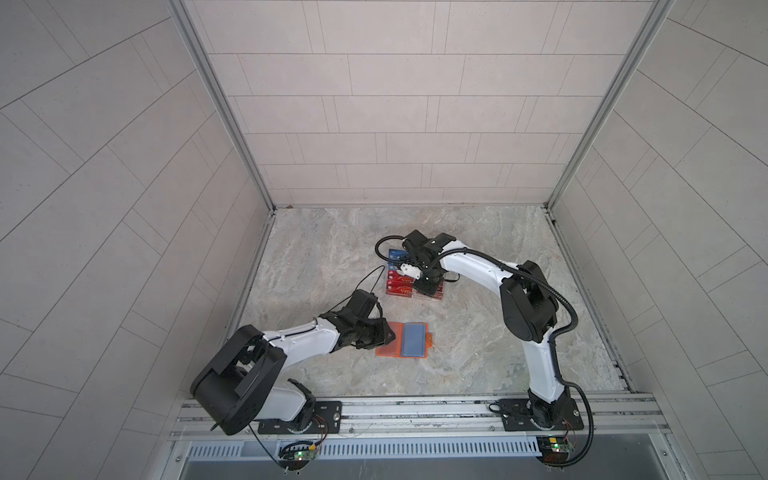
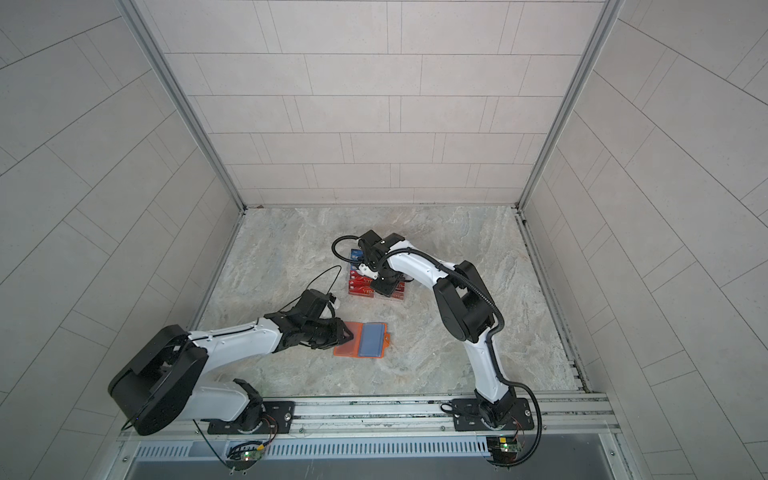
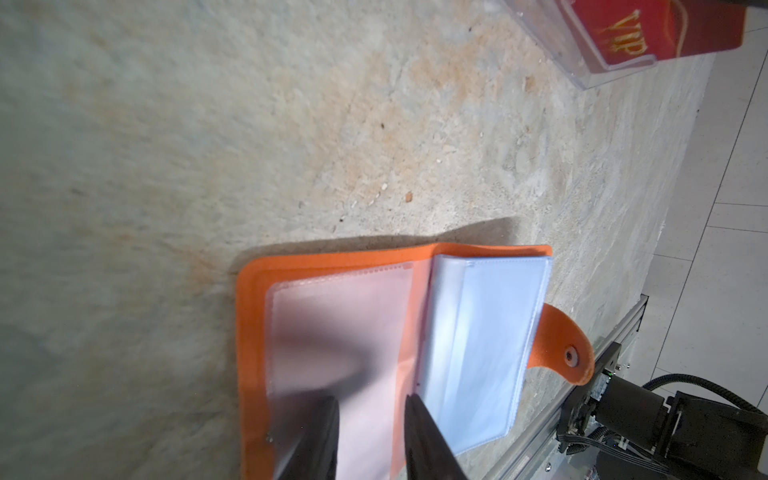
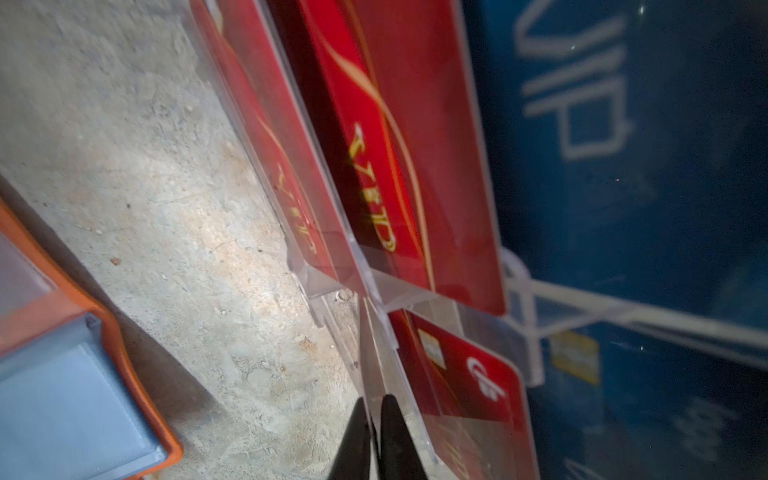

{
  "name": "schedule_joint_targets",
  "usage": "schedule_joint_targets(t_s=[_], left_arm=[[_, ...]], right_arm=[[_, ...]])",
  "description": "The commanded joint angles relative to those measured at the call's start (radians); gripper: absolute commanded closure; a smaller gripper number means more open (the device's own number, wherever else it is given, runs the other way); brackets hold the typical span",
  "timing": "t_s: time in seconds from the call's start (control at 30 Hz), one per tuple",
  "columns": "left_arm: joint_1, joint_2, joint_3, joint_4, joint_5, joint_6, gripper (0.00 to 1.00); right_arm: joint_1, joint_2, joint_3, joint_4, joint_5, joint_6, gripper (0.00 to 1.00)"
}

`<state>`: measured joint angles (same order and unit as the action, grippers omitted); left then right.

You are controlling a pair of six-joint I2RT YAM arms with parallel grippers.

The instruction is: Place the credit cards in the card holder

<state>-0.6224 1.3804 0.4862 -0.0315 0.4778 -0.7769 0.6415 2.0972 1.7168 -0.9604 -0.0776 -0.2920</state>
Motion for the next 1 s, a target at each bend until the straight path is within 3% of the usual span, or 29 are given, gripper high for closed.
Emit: schedule_joint_targets(t_s=[0.0,0.37,0.97], left_arm=[[-0.002,0.028,0.000,-0.090,-0.024,0.016,0.68],[-0.003,0.027,0.023,-0.120,-0.027,0.030,0.67],[-0.003,-0.003,-0.006,-0.100,-0.055,0.005,0.67]], right_arm=[[0.004,0.014,0.015,-0.037,0.006,-0.028,0.90],[0.007,0.003,0.060,-0.073,0.012,-0.048,1.00],[-0.001,-0.225,-0.027,-0.007,-0.107,0.022,1.00]])
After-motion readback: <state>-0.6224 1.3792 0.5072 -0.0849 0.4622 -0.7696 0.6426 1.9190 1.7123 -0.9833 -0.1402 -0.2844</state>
